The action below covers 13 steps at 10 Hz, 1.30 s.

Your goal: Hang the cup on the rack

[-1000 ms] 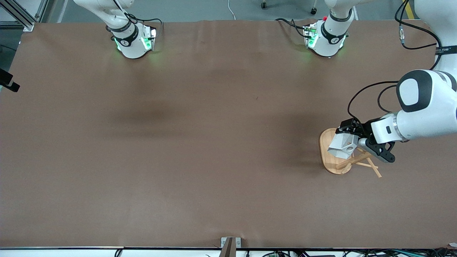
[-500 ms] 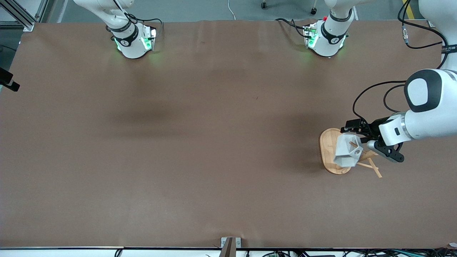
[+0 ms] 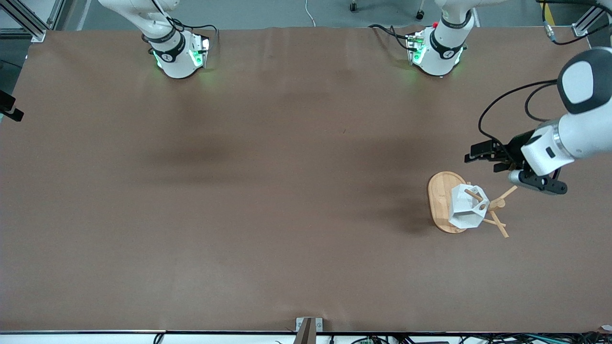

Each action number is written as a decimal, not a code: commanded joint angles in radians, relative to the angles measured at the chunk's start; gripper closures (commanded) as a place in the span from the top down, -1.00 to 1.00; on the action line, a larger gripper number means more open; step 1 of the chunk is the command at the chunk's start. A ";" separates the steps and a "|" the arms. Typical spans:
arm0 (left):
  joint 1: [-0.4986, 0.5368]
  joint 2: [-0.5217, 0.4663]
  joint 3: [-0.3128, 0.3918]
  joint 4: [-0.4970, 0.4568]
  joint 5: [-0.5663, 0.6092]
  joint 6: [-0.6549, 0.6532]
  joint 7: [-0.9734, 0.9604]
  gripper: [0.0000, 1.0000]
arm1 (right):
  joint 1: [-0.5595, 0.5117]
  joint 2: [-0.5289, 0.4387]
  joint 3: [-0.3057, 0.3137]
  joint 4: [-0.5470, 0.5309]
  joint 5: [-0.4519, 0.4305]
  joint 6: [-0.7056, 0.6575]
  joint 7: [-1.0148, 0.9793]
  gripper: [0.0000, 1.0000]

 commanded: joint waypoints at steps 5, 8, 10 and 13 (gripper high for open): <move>-0.092 -0.175 0.054 0.048 0.188 -0.168 -0.180 1.00 | -0.003 -0.007 0.003 0.003 -0.013 -0.006 0.000 1.00; -0.079 -0.109 0.047 0.221 0.236 -0.238 -0.171 1.00 | 0.000 -0.007 0.003 0.003 -0.011 -0.003 0.009 1.00; -0.078 -0.034 0.031 0.370 0.254 -0.353 -0.182 1.00 | 0.003 -0.007 0.003 0.003 -0.011 -0.008 0.055 1.00; -0.066 -0.058 -0.002 0.340 0.249 -0.374 -0.254 1.00 | 0.000 -0.007 0.003 0.003 -0.011 -0.008 0.047 1.00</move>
